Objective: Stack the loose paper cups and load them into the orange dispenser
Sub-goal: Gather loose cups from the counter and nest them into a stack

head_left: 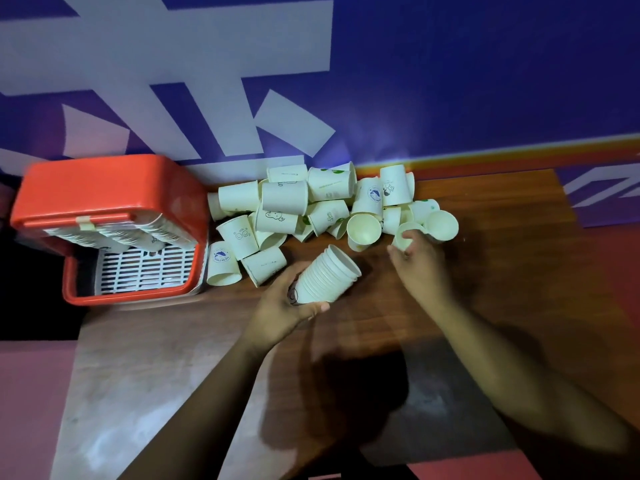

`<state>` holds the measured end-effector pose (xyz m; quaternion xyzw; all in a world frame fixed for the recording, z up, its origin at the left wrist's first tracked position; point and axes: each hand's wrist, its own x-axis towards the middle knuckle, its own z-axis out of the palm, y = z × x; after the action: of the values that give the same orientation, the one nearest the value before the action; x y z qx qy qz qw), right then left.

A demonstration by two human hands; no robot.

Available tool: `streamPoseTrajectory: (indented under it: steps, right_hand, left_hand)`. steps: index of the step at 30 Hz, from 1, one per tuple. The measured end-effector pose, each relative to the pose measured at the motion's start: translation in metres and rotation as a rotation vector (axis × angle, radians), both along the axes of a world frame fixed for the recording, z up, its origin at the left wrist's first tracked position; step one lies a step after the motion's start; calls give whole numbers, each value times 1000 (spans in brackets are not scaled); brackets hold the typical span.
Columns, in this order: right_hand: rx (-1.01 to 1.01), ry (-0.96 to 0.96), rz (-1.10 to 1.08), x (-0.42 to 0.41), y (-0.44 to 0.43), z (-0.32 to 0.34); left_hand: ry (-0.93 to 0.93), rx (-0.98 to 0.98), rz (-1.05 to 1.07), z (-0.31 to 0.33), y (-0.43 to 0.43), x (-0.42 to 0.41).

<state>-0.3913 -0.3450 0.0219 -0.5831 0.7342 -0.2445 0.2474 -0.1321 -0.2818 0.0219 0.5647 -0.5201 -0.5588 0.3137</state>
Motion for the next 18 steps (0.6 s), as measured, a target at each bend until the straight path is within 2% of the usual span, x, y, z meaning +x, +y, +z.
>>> streamPoseTrajectory:
  steps: [2, 5, 10, 12, 16, 18]
  right_hand:
    - [74, 217, -13, -18, -7, -9]
    - [243, 431, 38, -28, -11, -23]
    - [248, 594, 98, -34, -2, -36]
    - [182, 505, 89, -39, 5, -37]
    - [-86, 14, -56, -41, 19, -14]
    - [-132, -154, -115, -41, 23, 4]
  left_hand:
    - [14, 15, -4, 0, 0, -3]
    - [37, 54, -5, -4, 1, -5]
    - [2, 62, -15, -8, 1, -9]
    - [0, 61, -17, -9, 1, -10]
    - [-38, 55, -34, -11, 2, -13]
    - [-83, 51, -57, -12, 3, -16]
